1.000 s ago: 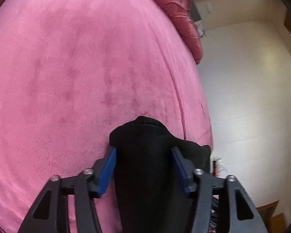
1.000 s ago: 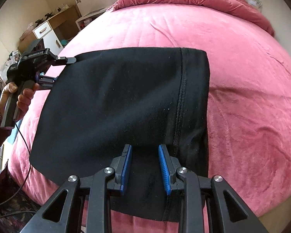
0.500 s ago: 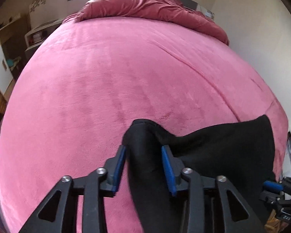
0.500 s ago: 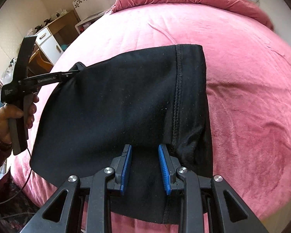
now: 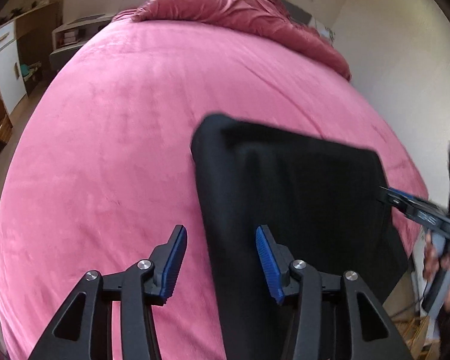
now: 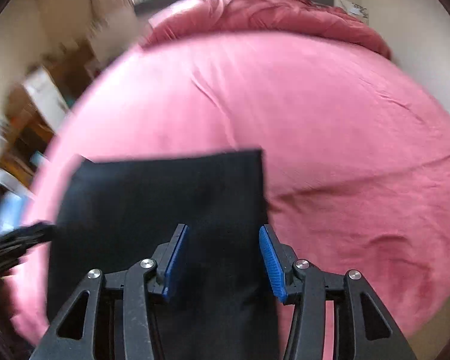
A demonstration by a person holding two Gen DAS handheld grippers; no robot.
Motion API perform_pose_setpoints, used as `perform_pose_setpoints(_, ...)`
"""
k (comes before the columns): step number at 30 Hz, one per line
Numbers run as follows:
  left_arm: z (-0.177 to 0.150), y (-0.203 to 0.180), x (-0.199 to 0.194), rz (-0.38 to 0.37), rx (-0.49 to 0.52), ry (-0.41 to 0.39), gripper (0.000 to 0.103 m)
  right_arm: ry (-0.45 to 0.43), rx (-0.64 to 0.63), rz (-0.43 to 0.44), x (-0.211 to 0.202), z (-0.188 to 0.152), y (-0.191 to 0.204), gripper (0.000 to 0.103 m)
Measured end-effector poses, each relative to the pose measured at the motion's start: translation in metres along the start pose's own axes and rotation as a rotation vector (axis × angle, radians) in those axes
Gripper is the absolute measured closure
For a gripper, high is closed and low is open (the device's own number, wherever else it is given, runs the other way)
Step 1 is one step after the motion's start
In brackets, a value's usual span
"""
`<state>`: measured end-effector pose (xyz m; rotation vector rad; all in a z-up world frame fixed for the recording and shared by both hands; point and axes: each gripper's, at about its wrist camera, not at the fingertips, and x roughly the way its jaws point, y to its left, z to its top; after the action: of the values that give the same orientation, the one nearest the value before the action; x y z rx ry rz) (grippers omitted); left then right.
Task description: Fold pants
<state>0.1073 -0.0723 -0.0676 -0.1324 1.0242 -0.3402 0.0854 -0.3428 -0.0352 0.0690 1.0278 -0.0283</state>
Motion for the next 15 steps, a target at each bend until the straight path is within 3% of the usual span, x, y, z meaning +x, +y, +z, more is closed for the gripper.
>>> perform_pose_setpoints(3,-0.007,-0.007,0.004,0.005,0.041,0.008,0.049,0.052,0.007,-0.032,0.02,-0.013,-0.009,0.053)
perform_pose_setpoints(5,-0.004,-0.006,0.011,-0.018,0.035,0.025,0.029,0.052,0.088,0.019,0.021,-0.019,-0.022,0.049)
perform_pose_setpoints(7,0.0,-0.001,0.02,-0.053,0.01,0.042,0.018,0.061,0.142,0.059,0.024,-0.023,-0.035,0.038)
perform_pose_setpoints(8,0.002,0.003,0.025,-0.084,-0.007,0.059,0.017,0.066,0.169,0.084,0.026,-0.025,-0.042,0.031)
perform_pose_setpoints(13,0.001,0.005,0.04,-0.202,-0.038,0.095,0.019,0.122,0.348,0.384,0.052,-0.04,-0.079,0.028)
perform_pose_setpoints(15,-0.001,0.003,0.044,-0.246,-0.052,0.117,0.026,0.118,0.377,0.478,0.06,-0.046,-0.088,0.027)
